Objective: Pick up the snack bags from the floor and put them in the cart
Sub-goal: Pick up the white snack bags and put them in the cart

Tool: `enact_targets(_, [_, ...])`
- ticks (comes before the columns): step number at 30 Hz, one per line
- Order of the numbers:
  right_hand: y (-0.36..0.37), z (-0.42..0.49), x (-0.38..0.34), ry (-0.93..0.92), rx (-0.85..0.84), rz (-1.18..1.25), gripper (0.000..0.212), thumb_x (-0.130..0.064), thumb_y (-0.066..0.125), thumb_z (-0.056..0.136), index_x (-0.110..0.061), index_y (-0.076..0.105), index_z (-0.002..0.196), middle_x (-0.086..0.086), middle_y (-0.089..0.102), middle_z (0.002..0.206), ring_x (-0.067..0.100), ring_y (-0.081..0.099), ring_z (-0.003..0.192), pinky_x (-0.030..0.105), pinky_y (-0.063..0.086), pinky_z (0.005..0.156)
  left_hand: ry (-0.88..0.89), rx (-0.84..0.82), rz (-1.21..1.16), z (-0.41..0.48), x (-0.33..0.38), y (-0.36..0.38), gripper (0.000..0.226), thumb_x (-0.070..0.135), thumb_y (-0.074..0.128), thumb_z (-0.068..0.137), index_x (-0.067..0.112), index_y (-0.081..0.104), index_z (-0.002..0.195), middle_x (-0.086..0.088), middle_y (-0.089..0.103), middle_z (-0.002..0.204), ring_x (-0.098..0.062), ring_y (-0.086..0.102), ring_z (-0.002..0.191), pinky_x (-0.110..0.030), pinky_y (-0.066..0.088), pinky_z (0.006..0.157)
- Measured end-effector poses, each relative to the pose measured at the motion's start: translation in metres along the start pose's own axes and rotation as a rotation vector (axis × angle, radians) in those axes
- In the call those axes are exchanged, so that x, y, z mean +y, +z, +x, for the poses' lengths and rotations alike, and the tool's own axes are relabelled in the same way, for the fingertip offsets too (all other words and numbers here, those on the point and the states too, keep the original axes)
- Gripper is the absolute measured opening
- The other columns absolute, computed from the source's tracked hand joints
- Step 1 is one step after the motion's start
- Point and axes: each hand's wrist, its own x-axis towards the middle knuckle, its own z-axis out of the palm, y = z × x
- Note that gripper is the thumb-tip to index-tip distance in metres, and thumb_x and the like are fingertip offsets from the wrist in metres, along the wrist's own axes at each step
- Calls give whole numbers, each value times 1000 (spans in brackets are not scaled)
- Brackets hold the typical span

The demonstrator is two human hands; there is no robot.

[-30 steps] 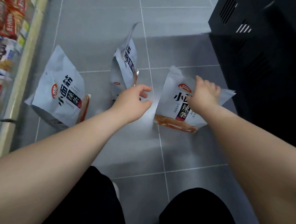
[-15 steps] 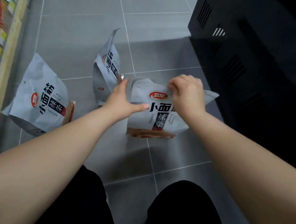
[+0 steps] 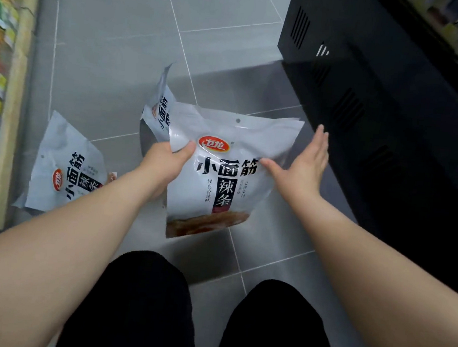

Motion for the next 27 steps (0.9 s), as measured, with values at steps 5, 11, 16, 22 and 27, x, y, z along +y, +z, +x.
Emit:
enact_targets(5, [-36,7,-29,301,-314,423,108,-39,91,43,-27,41,138,2,41,148,21,44,133,46,37,110,-79,-101,25,-24,55,-21,30,40,64,85,16,70,102,-5,73,101,-22,69,90,-39,55,88])
enact_targets(11, [-118,-15,-103,281,-514,438,31,-9,75,78,-13,65,107,5,70,106,11,67,89,32,51,93,-150,-90,-20,-85,144,-49,22,29,62,90,12,69,102,-5,71,92,-15,68,74,-26,55,71])
enact_targets(16, [-194,-36,-174,295,-448,461,14,-21,72,83,-17,69,96,7,72,104,22,69,97,42,54,92,-179,-57,-46,-145,234,-79,27,33,64,88,11,70,103,-6,72,96,-24,69,89,-39,55,85])
enact_targets(22, [-292,-63,-247,275,-378,583,19,-22,68,87,-7,67,98,8,73,94,23,71,85,37,58,79,-114,-61,-100,-223,324,-101,21,34,68,84,14,70,88,-8,73,100,-29,68,100,-47,50,95])
enact_targets(27, [-355,-94,-269,241,-287,615,36,-31,71,82,-4,68,104,12,73,100,29,71,92,48,55,88,-27,-121,-121,-274,371,-104,21,33,69,84,12,70,91,6,74,73,-15,70,72,-25,54,67])
